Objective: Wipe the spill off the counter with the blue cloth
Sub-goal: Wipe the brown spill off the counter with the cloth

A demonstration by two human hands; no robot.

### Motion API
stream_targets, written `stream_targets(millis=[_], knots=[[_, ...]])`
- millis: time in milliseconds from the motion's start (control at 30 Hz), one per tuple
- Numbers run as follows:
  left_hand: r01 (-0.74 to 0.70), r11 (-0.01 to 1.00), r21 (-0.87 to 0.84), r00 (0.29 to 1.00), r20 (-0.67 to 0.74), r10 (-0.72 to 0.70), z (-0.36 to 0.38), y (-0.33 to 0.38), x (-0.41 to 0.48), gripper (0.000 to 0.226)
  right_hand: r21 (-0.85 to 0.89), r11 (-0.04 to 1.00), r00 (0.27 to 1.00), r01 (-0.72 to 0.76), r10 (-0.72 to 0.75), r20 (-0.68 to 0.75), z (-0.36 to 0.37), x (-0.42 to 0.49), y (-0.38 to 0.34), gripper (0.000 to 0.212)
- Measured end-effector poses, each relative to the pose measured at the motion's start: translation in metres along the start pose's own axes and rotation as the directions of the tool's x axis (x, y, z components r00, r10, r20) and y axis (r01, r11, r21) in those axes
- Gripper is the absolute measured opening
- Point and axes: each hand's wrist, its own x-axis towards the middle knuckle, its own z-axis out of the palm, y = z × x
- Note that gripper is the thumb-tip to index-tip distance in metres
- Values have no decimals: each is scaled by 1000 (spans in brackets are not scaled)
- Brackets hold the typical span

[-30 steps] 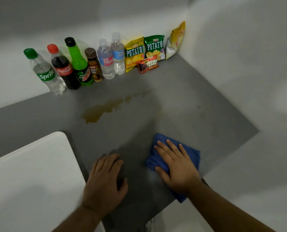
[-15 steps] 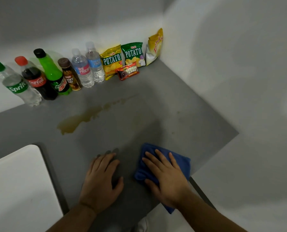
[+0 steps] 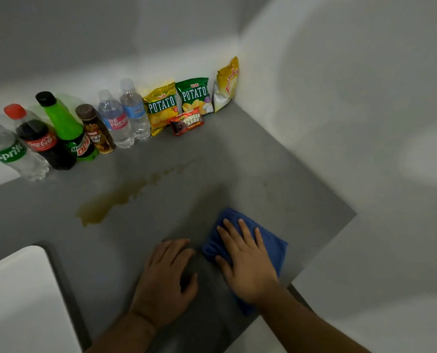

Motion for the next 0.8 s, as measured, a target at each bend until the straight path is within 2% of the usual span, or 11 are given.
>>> stream_targets(millis=[133,267,367,467,600,733,800], knots=[[-8,1000,-16,1000,21,9,1,-6,5,48,-12,1000,1000,11,-11,4,3,-39,30,66],[-23,1000,17,998,60,22,4,-15,6,49,-24,992,992,-124,124,-14,-5,-33,51,68],[-36,999,8,999,39,36,7,-16,9,48,-33,971,971,-236,235,-40,-12,-9,52,74],[-29,999,14,999,33,28,9,-14,16,49,-36,962,962,-271,269,-51,-17,24,43,76],[20,999,32,999,40,-21,9,-2,33,51,-71,981,983,-182,181,-17,-20,44,35,77],[50,998,24,998,42,-51,10,7,48,50,-41,999,999,30,-30,15,-12,1,55,70],[58,998,24,997,47,-59,11,13,53,49,-32,997,997,75,-75,17,-16,-17,80,69]])
